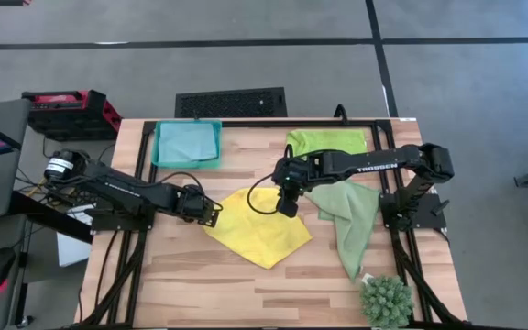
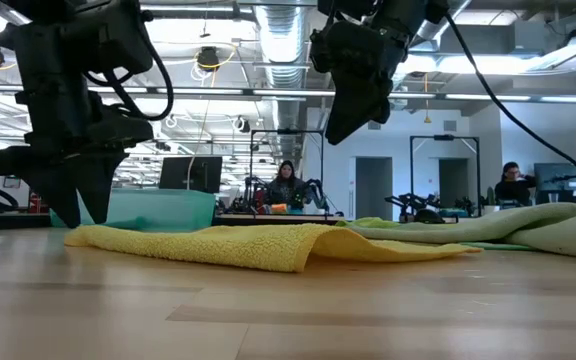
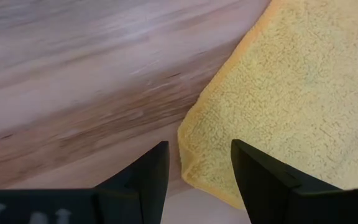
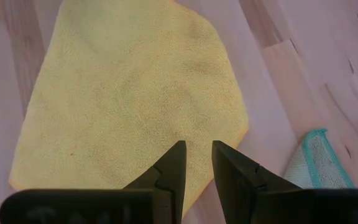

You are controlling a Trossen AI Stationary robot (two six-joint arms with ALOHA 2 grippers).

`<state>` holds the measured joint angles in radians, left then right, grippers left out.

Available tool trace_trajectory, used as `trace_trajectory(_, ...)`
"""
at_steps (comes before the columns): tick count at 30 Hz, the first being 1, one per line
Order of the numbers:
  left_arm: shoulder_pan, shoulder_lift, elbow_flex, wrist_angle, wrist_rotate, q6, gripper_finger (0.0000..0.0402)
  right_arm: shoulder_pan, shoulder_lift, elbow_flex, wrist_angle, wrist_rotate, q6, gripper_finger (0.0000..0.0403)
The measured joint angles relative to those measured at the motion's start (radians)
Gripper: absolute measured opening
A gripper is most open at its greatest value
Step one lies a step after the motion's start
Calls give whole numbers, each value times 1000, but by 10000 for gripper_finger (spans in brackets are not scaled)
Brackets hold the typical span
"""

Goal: Fold microfiber towels
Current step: Fold the yellow microfiber towel

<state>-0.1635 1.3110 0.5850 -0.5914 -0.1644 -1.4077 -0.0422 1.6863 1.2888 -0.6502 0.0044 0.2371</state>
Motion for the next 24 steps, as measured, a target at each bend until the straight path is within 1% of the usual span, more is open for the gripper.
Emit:
trace_trajectory(4, 0, 29, 0, 7, 17, 0, 165, -6, 0, 0, 0, -1, 0, 102)
trace_trajectory(7, 0, 83, 5, 37, 45, 27, 165, -13, 0, 0, 1, -1, 0, 102)
trace_trajectory(10, 0, 135, 28, 19, 52, 40, 164, -13, 0, 0, 5, -1, 0, 102)
trace_trajectory(12, 0, 144, 46, -7, 52, 43, 157, -14, 0, 0, 6, -1, 0, 102)
trace_trajectory(14, 1, 146, 59, -28, 54, 58, 140, -18, 0, 0, 6, -1, 0, 102)
trace_trajectory(16, 0, 131, 60, -47, 49, 66, 112, -24, 0, 0, 7, -1, 0, 102)
trace_trajectory(19, 1, 129, 59, -63, 52, 90, 54, -40, 0, 0, 7, -2, -4, 102)
trace_trajectory(20, 1, 129, 59, -62, 56, 104, 31, -47, 0, 0, 8, -6, -17, 102)
trace_trajectory(21, 1, 129, 59, -60, 59, 117, 16, -53, 0, 0, 9, -11, -37, 102)
trace_trajectory(24, 1, 129, 61, -59, 54, 149, 9, -69, 0, 0, 14, -30, -114, 102)
